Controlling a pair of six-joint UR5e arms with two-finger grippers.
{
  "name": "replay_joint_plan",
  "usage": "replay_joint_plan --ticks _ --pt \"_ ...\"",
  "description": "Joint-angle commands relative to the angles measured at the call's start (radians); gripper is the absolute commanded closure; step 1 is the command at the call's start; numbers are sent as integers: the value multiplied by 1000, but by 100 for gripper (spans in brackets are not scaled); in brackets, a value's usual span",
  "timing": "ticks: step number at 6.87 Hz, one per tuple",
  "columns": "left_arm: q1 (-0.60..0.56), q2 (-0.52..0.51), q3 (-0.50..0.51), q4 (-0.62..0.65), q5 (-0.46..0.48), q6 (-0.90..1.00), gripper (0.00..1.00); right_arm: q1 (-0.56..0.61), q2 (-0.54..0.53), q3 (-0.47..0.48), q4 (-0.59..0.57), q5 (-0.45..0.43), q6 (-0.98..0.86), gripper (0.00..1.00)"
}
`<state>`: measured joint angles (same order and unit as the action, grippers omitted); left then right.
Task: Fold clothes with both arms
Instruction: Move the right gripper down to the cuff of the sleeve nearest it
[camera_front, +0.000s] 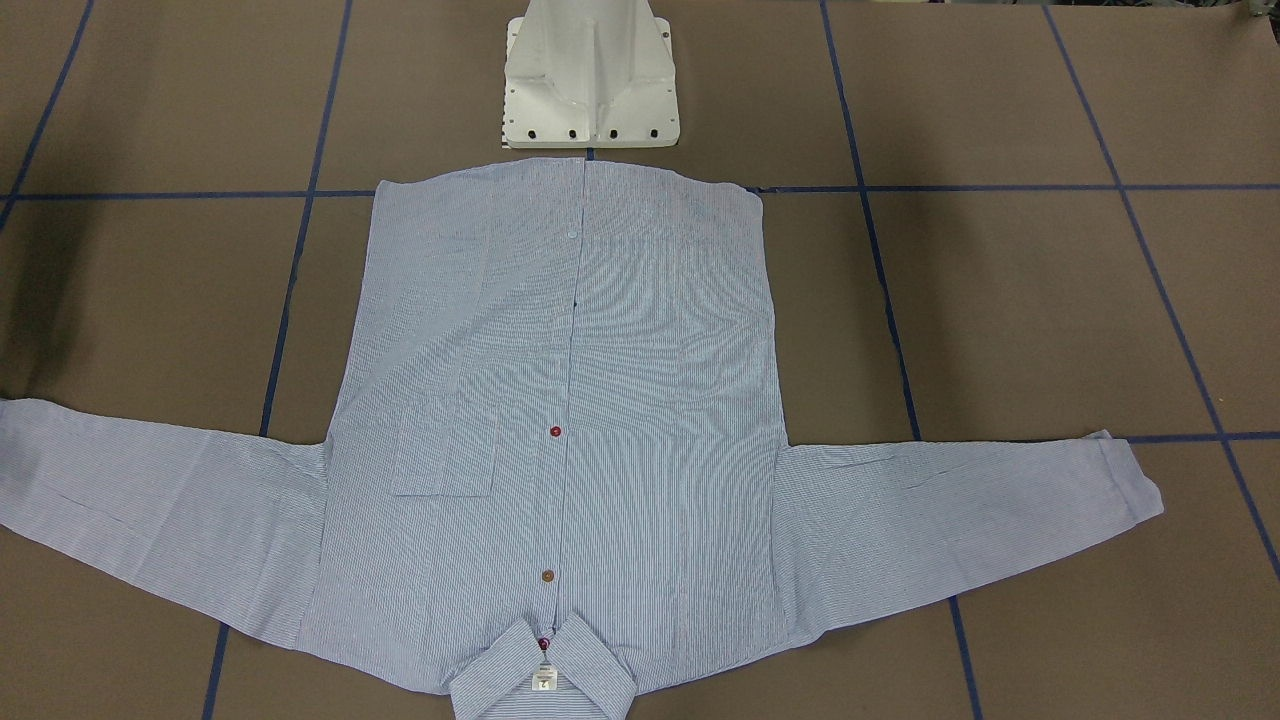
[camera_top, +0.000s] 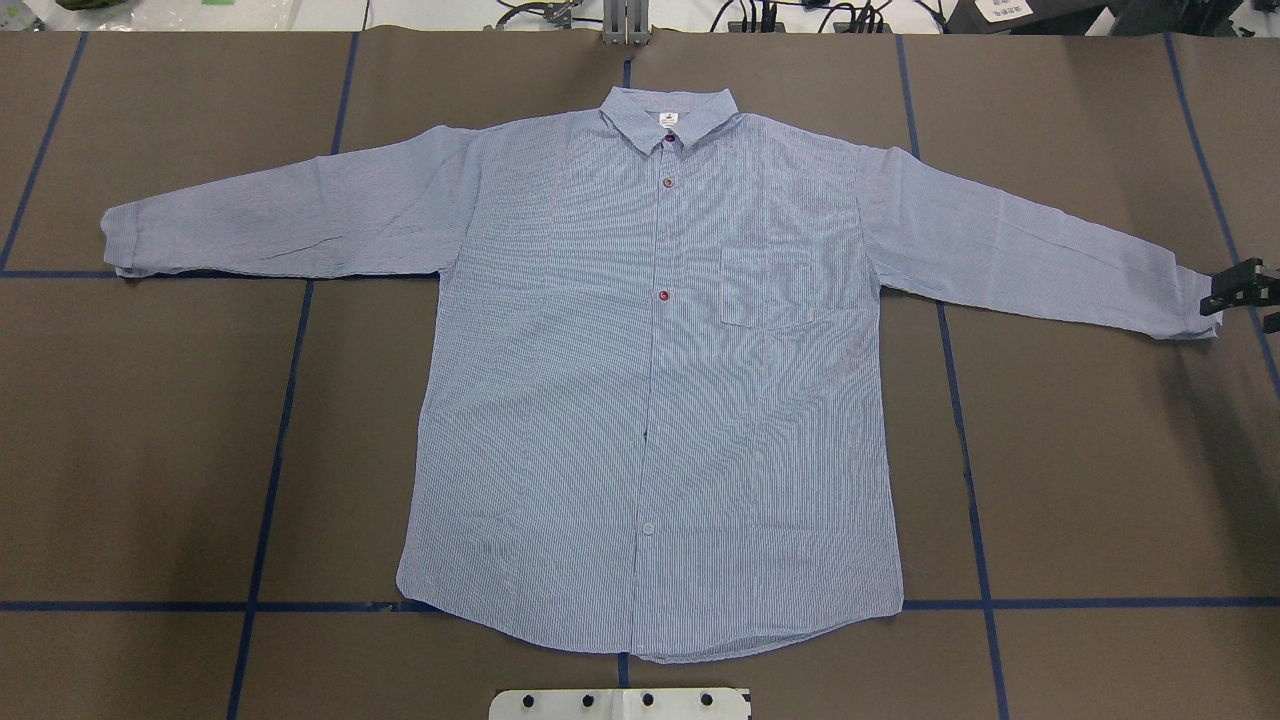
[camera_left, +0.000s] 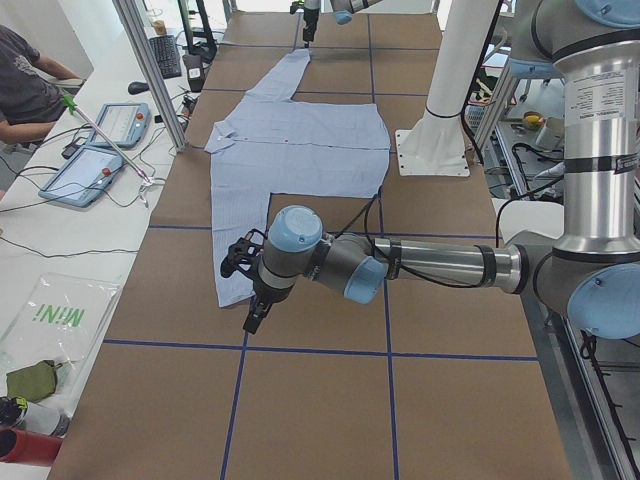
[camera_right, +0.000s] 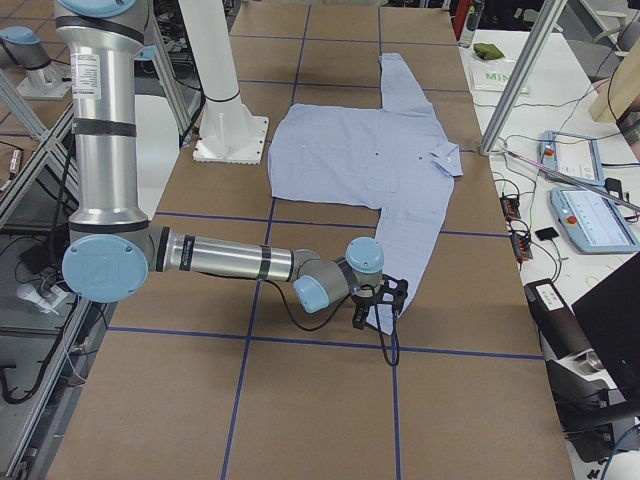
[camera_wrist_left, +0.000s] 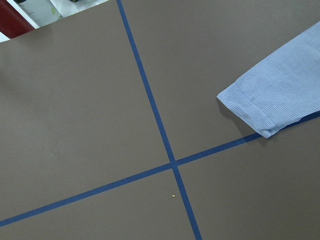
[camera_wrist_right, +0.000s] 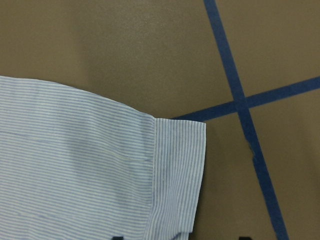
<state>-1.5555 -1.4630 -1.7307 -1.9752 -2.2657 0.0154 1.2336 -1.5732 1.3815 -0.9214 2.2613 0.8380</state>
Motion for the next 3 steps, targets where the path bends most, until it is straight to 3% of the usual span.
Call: replay_joint_plan --ticks 1,3 --pt "0 1 -3 -4 3 1 1 -15 16 -32 16 3 21 19" --pt "-2 1 -9 -5 9 3 1 -34 22 -45 18 -3 21 18"
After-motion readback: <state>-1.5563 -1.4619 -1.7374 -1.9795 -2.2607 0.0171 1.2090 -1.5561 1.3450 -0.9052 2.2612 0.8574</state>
